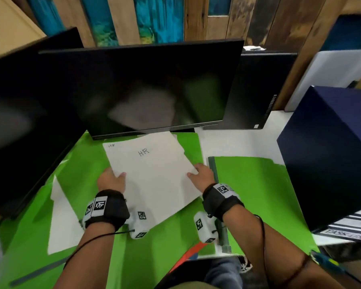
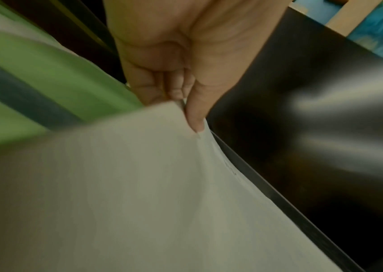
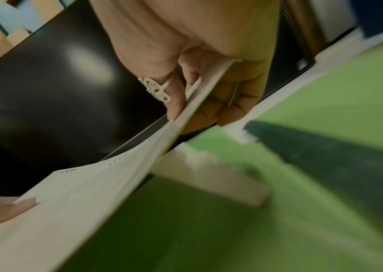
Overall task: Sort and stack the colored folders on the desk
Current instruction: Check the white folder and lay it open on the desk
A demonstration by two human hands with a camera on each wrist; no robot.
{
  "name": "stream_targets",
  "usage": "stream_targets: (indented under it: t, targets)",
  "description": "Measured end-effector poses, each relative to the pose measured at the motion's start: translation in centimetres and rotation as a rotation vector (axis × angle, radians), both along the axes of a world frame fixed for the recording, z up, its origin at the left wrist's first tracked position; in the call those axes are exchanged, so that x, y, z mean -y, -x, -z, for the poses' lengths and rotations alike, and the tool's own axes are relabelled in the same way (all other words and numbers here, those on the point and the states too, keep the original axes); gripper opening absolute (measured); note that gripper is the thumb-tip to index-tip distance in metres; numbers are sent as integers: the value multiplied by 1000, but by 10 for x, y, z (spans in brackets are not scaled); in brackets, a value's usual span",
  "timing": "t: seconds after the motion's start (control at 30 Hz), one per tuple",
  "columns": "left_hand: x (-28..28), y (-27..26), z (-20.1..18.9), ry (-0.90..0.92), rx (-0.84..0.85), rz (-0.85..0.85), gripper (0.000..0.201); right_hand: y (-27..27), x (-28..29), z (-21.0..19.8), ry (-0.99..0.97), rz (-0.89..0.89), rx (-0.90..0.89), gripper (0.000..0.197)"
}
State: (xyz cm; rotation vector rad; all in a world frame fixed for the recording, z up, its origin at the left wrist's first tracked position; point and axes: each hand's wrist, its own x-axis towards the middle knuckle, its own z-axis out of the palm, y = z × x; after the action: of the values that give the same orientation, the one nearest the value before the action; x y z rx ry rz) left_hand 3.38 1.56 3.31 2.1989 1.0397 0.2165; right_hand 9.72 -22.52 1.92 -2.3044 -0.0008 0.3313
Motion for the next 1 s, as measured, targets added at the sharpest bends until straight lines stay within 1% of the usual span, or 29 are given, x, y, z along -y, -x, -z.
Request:
stream_targets:
  t: [0.1,0.23,0.33,0.43,0.5,0.57,0.6,0.67,0.77,0.83,0.9,1.0]
  targets:
    - [38,-14,-2,66,18,167,35,5,50,0,72,116,4,34]
    - [102,-31,7,112,18,385,33,20,113,13,169,303,-67,43]
    - [144,-40,13,135,-4,499,34,31,149,15,227,381,-126,46]
    - [178,-47,20,141,-47,611,33,38,180,15,310,422,-194,45]
    - [197,-52,27,125,-85,678,32,40,196,14,430,436,-259,45]
    - [210,-57,34,136,-131,721,35,41,207,15,553,417,-315,60]
    - [215,-59,35,121,-166,735,39,40,211,18,571,406,-322,68]
    - [225,-64,37,76,-231,735,48,37,219,24,557,400,-305,74]
    - [236,-72,37,130,-292,710,51,29,225,31,528,396,-312,76]
    - [243,-75,37,189,-327,677,50,26,224,35,520,389,-333,82]
    - [248,-77,40,326,-349,642,51,27,219,37,518,399,-348,90]
    - [254,-84,42,576,-348,518,63,22,216,40,519,427,-359,94]
